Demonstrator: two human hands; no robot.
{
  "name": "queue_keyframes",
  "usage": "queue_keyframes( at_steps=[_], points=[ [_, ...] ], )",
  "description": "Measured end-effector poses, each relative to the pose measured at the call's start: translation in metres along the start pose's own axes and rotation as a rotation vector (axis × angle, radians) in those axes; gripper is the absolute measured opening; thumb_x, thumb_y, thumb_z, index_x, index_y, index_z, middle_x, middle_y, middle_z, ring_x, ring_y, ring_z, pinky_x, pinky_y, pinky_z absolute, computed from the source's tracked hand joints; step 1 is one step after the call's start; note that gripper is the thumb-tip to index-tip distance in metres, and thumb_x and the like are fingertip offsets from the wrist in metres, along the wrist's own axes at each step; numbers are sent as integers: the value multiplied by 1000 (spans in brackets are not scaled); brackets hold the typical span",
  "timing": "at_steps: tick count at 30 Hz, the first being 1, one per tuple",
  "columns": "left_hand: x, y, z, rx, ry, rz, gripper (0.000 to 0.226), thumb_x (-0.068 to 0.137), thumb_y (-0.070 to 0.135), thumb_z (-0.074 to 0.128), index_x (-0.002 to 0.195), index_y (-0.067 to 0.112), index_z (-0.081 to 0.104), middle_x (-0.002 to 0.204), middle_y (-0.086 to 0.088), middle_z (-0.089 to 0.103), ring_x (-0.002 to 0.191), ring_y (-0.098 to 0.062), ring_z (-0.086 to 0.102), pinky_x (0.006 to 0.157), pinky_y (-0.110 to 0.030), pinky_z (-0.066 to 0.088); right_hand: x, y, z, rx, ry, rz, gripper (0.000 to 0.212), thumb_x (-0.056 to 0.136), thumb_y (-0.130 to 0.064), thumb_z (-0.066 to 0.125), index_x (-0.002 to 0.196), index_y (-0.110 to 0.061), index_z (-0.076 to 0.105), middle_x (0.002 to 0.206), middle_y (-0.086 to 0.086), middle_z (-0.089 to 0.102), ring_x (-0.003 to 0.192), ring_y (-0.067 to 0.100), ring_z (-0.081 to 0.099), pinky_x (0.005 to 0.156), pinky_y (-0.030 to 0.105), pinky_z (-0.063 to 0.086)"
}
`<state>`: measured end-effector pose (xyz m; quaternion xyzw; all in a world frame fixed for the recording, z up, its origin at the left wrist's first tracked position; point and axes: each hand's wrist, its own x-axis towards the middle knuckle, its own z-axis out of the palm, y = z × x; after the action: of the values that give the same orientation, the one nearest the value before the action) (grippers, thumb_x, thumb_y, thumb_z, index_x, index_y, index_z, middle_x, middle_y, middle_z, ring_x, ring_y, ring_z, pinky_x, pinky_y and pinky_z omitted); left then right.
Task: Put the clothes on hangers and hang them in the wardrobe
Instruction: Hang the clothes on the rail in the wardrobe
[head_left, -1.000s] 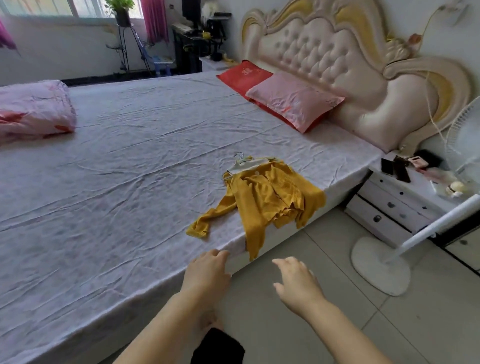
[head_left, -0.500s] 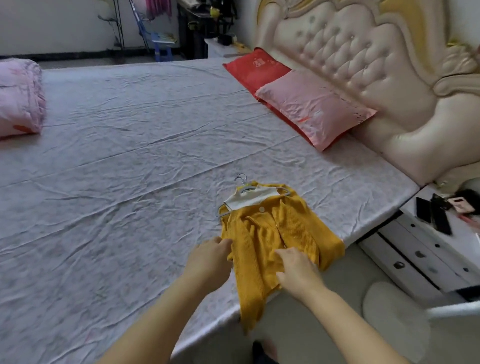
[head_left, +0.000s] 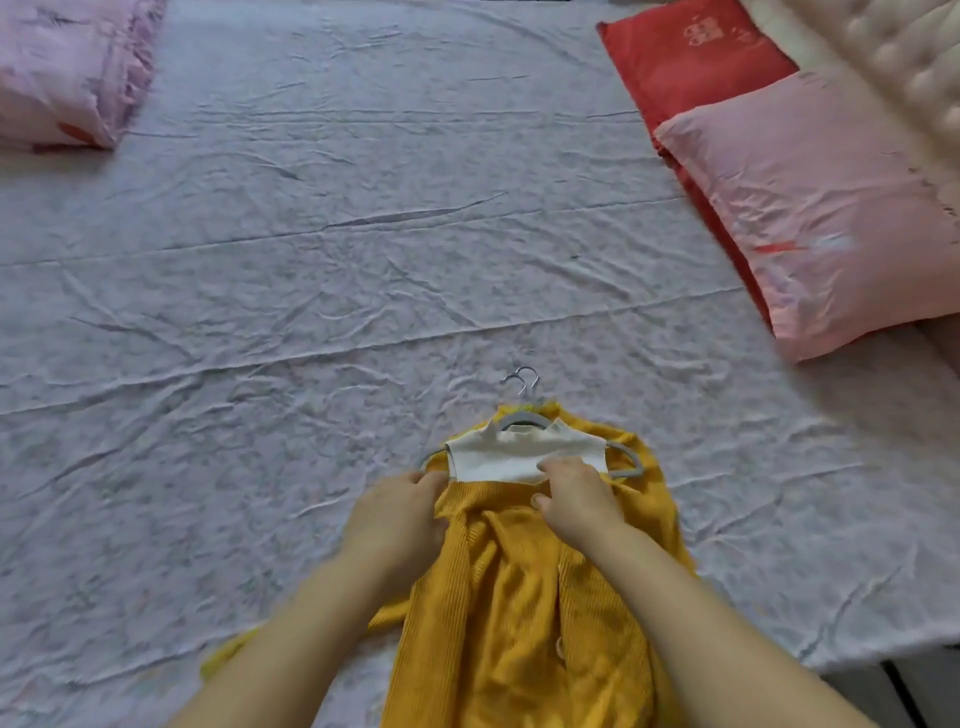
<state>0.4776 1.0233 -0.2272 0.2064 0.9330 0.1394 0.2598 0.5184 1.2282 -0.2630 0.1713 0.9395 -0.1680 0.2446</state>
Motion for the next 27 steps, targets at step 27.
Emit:
queue_keyframes(
  at_steps=[27],
  points=[
    [138, -39, 96, -57, -73, -169, 44, 92, 36, 50, 134, 29, 39, 131, 9, 44, 119, -14, 43, 96, -31, 39, 255, 72, 78, -136, 39, 48, 22, 90, -14, 49, 112, -13, 50, 115, 8, 54, 106, 28, 51, 86, 37, 38]
  ],
)
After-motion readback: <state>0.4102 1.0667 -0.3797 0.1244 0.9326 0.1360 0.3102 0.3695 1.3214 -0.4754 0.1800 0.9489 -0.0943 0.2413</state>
